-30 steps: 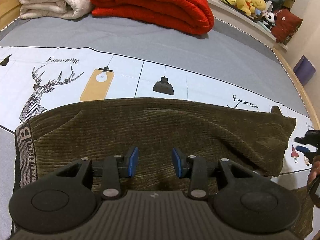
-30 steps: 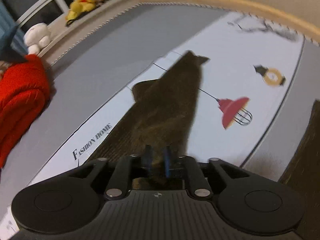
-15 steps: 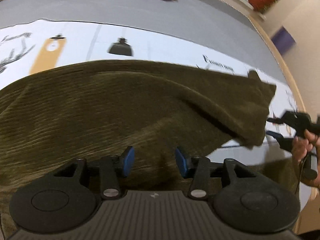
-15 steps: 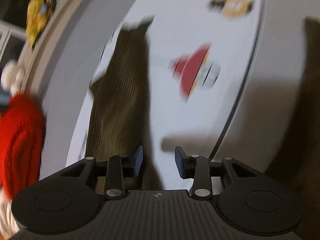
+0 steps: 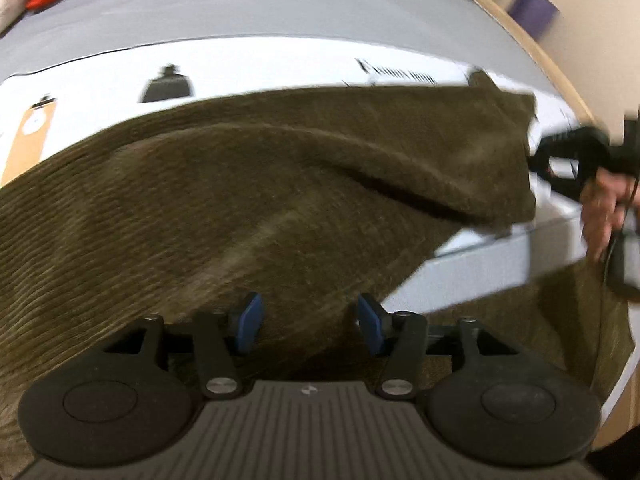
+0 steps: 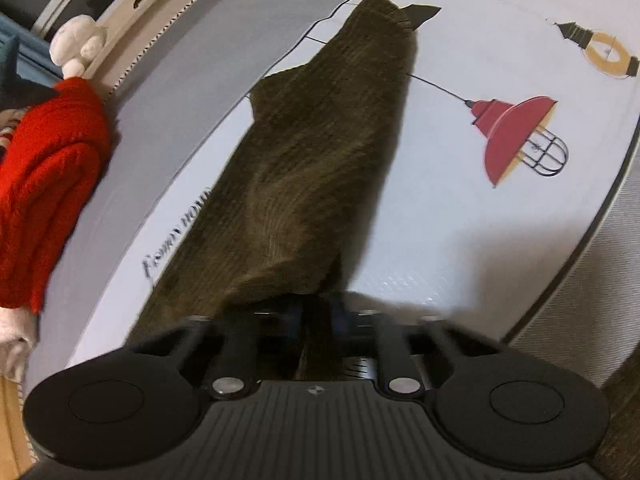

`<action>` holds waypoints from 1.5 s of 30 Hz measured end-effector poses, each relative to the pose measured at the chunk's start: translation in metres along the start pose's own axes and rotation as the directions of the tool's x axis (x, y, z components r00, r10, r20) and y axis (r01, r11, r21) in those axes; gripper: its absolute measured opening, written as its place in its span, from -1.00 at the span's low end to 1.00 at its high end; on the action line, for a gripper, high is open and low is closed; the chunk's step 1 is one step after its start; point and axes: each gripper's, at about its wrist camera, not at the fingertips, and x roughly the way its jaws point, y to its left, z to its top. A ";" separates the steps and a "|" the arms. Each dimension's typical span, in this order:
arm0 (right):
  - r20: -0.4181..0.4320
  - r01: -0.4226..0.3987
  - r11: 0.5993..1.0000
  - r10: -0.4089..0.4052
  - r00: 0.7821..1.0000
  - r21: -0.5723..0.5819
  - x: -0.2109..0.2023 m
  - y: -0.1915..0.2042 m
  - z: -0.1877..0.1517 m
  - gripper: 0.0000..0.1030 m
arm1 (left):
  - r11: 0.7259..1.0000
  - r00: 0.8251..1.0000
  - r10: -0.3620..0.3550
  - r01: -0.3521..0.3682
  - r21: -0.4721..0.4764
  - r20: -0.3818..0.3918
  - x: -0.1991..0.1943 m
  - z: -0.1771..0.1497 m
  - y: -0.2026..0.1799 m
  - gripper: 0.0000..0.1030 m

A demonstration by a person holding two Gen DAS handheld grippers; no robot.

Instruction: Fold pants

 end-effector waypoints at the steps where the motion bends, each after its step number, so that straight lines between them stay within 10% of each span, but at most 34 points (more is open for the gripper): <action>1: 0.017 -0.004 1.000 0.004 1.000 0.002 -0.004 0.002 0.002 -0.94 | 1.000 1.000 -0.005 0.006 0.025 -0.011 0.004 -0.002 -0.004 0.17; 4: 0.190 -0.002 1.000 0.006 0.982 -0.020 -0.048 0.026 0.013 -0.97 | 0.995 0.999 0.038 -0.036 0.089 -0.027 0.015 -0.008 -0.014 0.17; 8: 0.489 -0.020 0.940 0.196 0.850 -0.342 -0.127 0.088 -0.002 -1.00 | 0.983 0.993 0.111 -0.102 0.152 -0.046 0.023 -0.014 -0.014 -0.32; 12: 0.254 0.150 0.988 -0.138 0.957 -0.028 -0.071 0.038 0.002 -1.00 | 0.983 0.988 0.142 -0.133 0.126 -0.066 0.017 -0.012 -0.003 -0.75; 16: 0.111 0.094 0.966 -0.124 0.986 0.242 -0.043 -0.019 0.004 -0.92 | 0.972 0.974 0.211 -0.200 0.126 -0.082 0.007 -0.011 0.009 -0.84; 24: 0.068 -0.016 0.985 0.004 0.998 0.171 -0.009 -0.016 0.006 -0.32 | 0.971 0.973 0.205 -0.190 0.143 -0.102 0.005 -0.010 0.015 -0.84; 28: 0.171 -0.096 0.930 0.036 0.985 0.354 -0.004 -0.038 0.014 0.15 | 0.973 0.975 0.197 -0.181 0.145 -0.100 0.004 -0.011 0.015 -0.84; 32: 0.243 -0.184 0.888 0.085 0.966 0.422 0.006 -0.050 0.022 0.01 | 0.973 0.976 0.193 -0.177 0.149 -0.101 0.003 -0.011 0.016 -0.84; 33: 0.240 -0.198 0.890 0.104 0.965 0.411 0.011 -0.048 0.024 -0.35 | 0.973 0.976 0.193 -0.177 0.150 -0.101 0.003 -0.011 0.016 -0.83; 34: 0.225 -0.211 0.895 0.129 0.966 0.393 0.016 -0.044 0.028 -0.84 | 0.973 0.976 0.193 -0.177 0.150 -0.102 0.003 -0.011 0.016 -0.83; 38: 0.325 -0.011 0.990 -0.035 0.945 0.140 0.001 0.009 0.037 -0.86 | 0.971 0.974 0.200 -0.183 0.154 -0.103 0.004 -0.011 0.015 -0.83; 40: 0.395 0.028 0.989 0.032 0.918 -0.144 -0.010 0.063 0.028 -0.86 | 0.971 0.974 0.201 -0.183 0.153 -0.105 0.005 -0.009 0.016 -0.83; 43: 0.245 -0.053 0.767 0.268 0.932 -0.639 -0.016 0.139 -0.011 -0.75 | 0.972 0.973 0.202 -0.186 0.144 -0.109 0.006 -0.008 0.016 -0.83; 45: 0.042 -0.223 0.701 0.339 0.940 -0.677 -0.007 0.148 -0.023 -0.74 | 0.971 0.972 0.207 -0.190 0.144 -0.108 0.006 -0.008 0.015 -0.83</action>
